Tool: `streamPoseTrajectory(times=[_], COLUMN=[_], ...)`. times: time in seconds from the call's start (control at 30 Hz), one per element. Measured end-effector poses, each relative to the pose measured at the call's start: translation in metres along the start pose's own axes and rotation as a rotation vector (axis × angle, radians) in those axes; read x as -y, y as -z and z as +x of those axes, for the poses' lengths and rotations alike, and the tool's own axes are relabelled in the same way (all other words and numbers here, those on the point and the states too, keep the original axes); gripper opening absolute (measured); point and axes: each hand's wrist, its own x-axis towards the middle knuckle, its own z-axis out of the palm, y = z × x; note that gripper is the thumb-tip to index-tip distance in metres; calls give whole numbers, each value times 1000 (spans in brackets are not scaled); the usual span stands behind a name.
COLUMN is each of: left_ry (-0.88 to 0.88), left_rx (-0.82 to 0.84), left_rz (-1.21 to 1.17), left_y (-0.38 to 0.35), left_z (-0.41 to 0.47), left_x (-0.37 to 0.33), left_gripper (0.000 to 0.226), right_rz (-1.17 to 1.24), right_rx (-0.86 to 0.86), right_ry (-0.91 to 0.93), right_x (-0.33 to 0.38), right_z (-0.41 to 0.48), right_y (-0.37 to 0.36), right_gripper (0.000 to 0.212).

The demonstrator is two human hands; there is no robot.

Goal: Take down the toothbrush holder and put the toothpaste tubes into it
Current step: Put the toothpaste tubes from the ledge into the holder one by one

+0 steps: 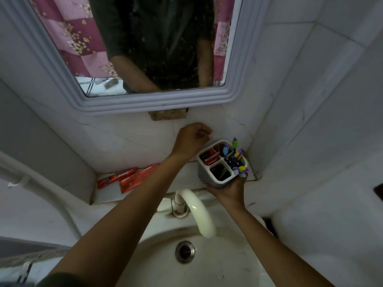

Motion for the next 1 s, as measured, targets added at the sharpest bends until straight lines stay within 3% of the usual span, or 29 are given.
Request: streamPoseTrajectory(times=[0.1,0.17,0.23,0.37,0.47,0.6,0.73,0.9,1.0], left_ry=[61,125,187,290,395,320,265,105,-44], left_rx=[33,65,129,324,391,348,240,-132,-180], left_rz=[-47,29,242,844,972,1006,838,249,-40], left_y=[32,57,82,102,93,88,104,110,87], left_z=[-26,-50,-77,-137,-162,-165,-153,-113,-81], left_x=[16,34,59,110,140,154,133,37,-10], left_gripper=[17,18,20,23,37,29,21,24,23], right_rz=[-61,-32,53,34,-2,-5,11,12,-8], right_rx=[55,50,7,17,16,40,34,32,12], right_ry=[-4,26,39,35,54,73,47,46,41], right_x=[1,1,-1,-3,-4,-2,-1,-4,-4], right_z=[-3,-2,2,5,4,1,0,0,-1], right_y=[5,2,-1,-3,-3,-5,-8,-6,-6], right_gripper=[98,105,123,128,124,122,124,123,124])
